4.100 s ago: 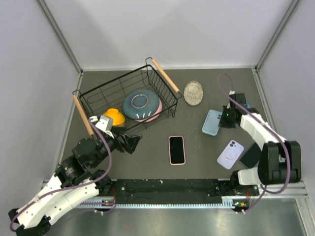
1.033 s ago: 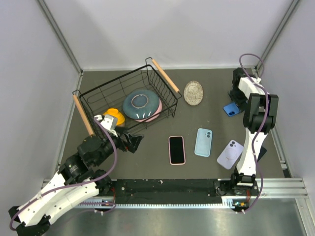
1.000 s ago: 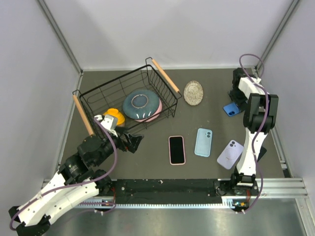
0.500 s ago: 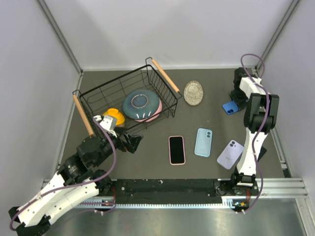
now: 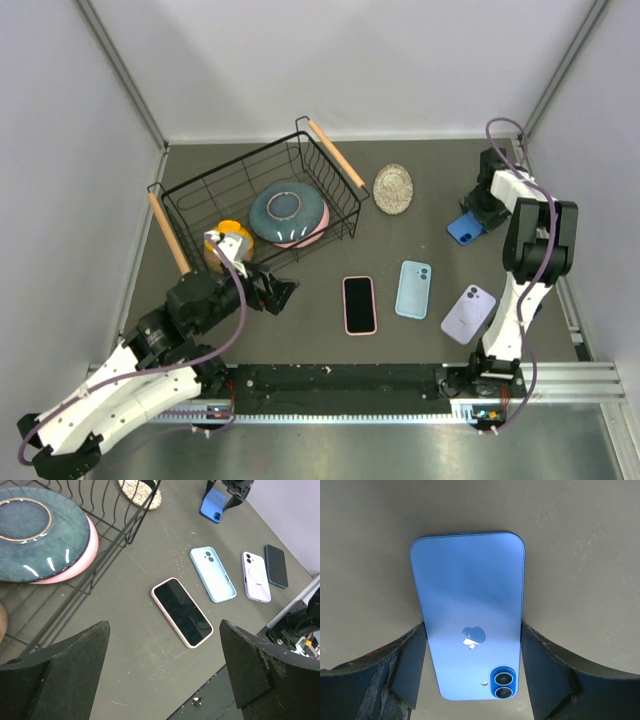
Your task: Put the phone into the phone case
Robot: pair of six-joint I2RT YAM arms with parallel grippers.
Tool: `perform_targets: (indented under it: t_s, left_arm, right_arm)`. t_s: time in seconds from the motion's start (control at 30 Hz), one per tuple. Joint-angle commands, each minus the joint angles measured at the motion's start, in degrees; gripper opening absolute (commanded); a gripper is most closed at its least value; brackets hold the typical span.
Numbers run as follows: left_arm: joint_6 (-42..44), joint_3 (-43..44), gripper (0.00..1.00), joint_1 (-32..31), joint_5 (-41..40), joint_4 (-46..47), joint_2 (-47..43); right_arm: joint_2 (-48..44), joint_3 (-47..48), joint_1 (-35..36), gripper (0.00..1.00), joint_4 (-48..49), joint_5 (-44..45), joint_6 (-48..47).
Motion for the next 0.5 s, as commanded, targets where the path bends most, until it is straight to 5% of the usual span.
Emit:
perform_targets:
  t_s: [0.0, 0.47]
  left_arm:
    - [-2.37, 3.92, 0.96, 0.04, 4.23, 1.22, 2.93]
    - [-4.74, 6.21, 0.90, -0.05, 9.68, 3.15, 12.86]
  right_arm:
    - [-7.57, -8.92, -0.15, 0.56, 4.00, -8.88, -6.51]
    - [-20.41, -21.51, -0.06, 0.50, 11.39, -14.86, -14.24]
